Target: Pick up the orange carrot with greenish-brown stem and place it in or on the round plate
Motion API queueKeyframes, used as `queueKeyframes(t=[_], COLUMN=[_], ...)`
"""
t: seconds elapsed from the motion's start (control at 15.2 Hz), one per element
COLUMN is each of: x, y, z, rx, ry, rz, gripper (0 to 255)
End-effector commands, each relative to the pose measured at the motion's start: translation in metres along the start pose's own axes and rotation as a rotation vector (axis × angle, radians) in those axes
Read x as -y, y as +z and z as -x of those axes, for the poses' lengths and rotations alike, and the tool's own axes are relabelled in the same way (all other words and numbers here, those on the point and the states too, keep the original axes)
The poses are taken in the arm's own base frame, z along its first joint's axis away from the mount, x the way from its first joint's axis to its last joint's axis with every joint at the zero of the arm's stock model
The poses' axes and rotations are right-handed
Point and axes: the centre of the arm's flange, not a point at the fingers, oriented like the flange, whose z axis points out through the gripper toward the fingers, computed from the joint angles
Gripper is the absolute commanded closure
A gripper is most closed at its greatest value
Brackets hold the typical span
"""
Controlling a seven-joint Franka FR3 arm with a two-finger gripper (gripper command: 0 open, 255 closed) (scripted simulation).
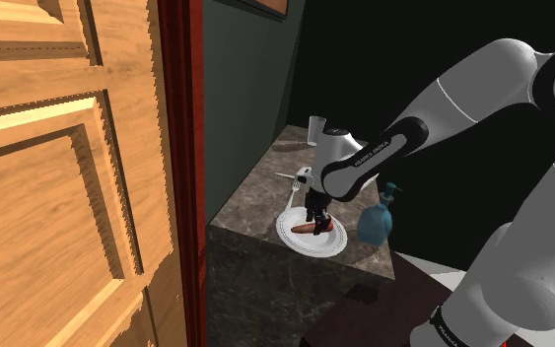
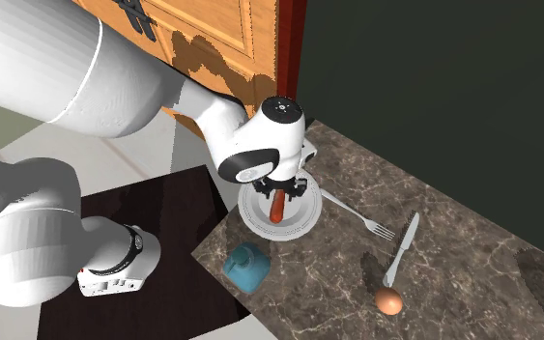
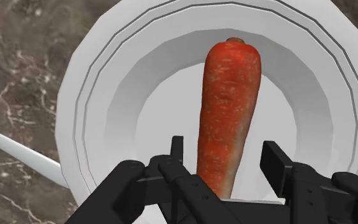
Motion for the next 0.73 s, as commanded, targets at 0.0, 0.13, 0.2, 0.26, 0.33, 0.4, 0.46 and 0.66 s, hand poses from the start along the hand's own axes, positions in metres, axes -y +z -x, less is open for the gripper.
queueKeyframes(t=[0.0,0.13,0.2,0.26,0.33,0.4,0.46,0.66], x=[0.0,0.0,0.0,0.0,0.0,0.0,0.0,0.0], y=[0.0,0.0,0.0,0.0,-0.013,-0.026,-0.04,-0.05], z=[0.0,0.0,0.0,0.0,0.0,0.0,0.0,0.0], rx=[0.0,0.0,0.0,0.0,0.0,0.0,0.0,0.0], ry=[0.0,0.0,0.0,0.0,0.0,0.0,0.0,0.0], rz=[0.0,0.0,0.0,0.0,0.0,0.0,0.0,0.0], gripper=[0,0,0,0,0,0,0,0])
